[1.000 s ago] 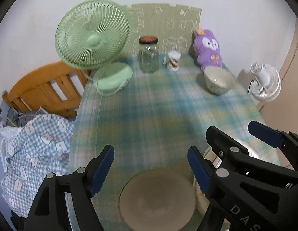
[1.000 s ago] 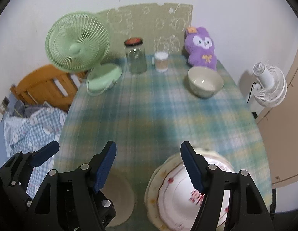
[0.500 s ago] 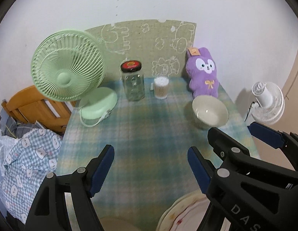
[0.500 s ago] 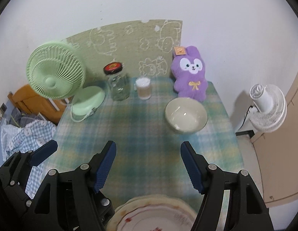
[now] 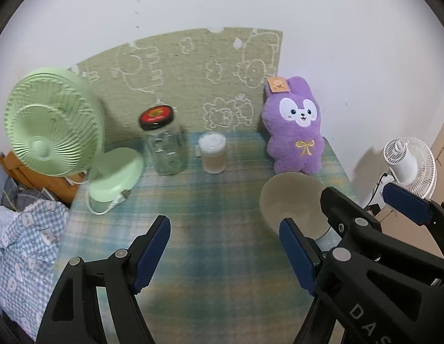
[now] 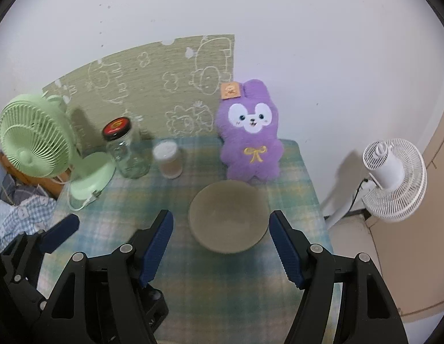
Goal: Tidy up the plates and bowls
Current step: 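Move both grippers to the white bowl in front of the purple plush, then grasp the bowl's rim with both grippers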
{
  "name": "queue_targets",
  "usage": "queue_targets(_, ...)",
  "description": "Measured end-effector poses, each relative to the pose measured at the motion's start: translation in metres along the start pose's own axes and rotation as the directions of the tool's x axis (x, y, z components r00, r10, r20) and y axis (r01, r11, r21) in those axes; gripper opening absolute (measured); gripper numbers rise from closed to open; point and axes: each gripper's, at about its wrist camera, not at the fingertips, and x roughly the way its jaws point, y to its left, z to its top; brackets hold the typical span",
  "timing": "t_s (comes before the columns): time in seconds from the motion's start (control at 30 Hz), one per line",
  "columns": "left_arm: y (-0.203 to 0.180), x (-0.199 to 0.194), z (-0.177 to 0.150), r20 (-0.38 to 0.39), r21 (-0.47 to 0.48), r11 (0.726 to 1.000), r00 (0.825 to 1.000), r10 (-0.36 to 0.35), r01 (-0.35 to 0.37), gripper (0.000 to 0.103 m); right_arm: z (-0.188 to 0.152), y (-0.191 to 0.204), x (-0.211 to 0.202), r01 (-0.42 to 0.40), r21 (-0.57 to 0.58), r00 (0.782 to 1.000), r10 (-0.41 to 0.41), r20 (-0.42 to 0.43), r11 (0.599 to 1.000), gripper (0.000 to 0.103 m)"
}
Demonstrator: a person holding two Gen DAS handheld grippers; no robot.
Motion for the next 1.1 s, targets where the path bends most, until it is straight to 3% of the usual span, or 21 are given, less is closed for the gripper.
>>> queue_targets(0.33, -0.033, 0.066, 0.006, -0.049, 0.0, 1.0, 0.998, 0.025, -0.026, 0.08, 0.002, -0.037, 0.059, 0.007, 0.028, 1.0, -0.007, -0.006, 1.0, 0.073)
queue_targets(0.63, -0.047, 0.111, 0.01, -0.065, 0.036, 0.999, 0.997, 0.042, -0.039, 0.075, 0.001, -0.055, 0.11, -0.004, 0.057, 0.998, 0.007, -0.064, 0.998, 0.072)
queue_targets(0.77, -0.049, 0.127, 0.011, -0.089, 0.04, 0.999, 0.995, 0.041, -0.038, 0.064, -0.001, -0.062, 0.123, -0.008, 0.084, 0.998, 0.014, -0.069, 0.996, 0.071)
queue_targets(0.9, -0.051, 0.141, 0.009, -0.118, 0.056, 0.998, 0.992, 0.037, -0.031, 0.047, -0.005, -0.068, 0.139, 0.003, 0.092, 0.995, 0.006, -0.098, 0.996, 0.059)
queue_targets(1.1, -0.054, 0.153, 0.004, -0.133, 0.073, 0.997, 0.991, 0.026, -0.016, 0.034, -0.012, -0.072, 0.155, 0.018, 0.096, 0.99, -0.004, -0.144, 0.995, 0.045)
